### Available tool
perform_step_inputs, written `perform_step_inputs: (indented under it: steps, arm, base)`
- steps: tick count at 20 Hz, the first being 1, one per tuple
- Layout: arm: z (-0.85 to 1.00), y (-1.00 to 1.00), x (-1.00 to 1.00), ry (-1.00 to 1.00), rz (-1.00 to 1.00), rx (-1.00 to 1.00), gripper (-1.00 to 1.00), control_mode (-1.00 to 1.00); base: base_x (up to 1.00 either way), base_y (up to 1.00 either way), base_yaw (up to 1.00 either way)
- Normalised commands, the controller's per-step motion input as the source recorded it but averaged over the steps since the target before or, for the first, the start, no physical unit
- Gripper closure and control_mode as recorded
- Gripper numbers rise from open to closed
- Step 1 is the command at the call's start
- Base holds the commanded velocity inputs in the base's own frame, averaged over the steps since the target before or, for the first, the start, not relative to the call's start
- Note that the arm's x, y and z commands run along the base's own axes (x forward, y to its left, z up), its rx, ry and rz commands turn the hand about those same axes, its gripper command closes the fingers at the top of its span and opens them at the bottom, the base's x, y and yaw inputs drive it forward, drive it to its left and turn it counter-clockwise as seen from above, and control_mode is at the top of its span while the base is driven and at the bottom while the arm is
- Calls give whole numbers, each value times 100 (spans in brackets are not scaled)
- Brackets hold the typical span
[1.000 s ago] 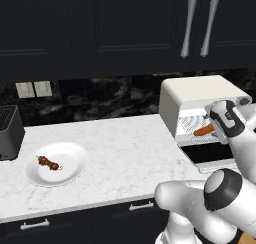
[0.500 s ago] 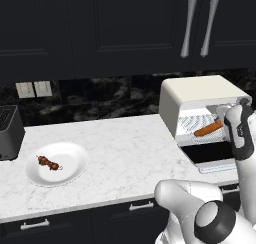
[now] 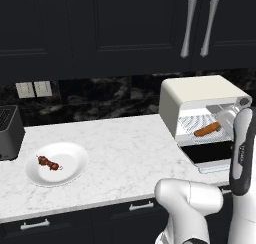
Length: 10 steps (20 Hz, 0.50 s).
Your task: Pick up the kebab skewer and baguette bread, and place them inside the toaster oven. Close the toaster oven door and start by setting the timer.
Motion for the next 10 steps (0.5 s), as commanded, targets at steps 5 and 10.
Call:
perform_step_inputs:
  steps: [5, 10]
  arm:
    - [34, 100, -80, 14, 41, -24, -100, -100]
    - [11, 100, -34, 16, 53, -26, -100, -100]
  base:
    - [0, 0, 0]
    - [0, 0, 0]
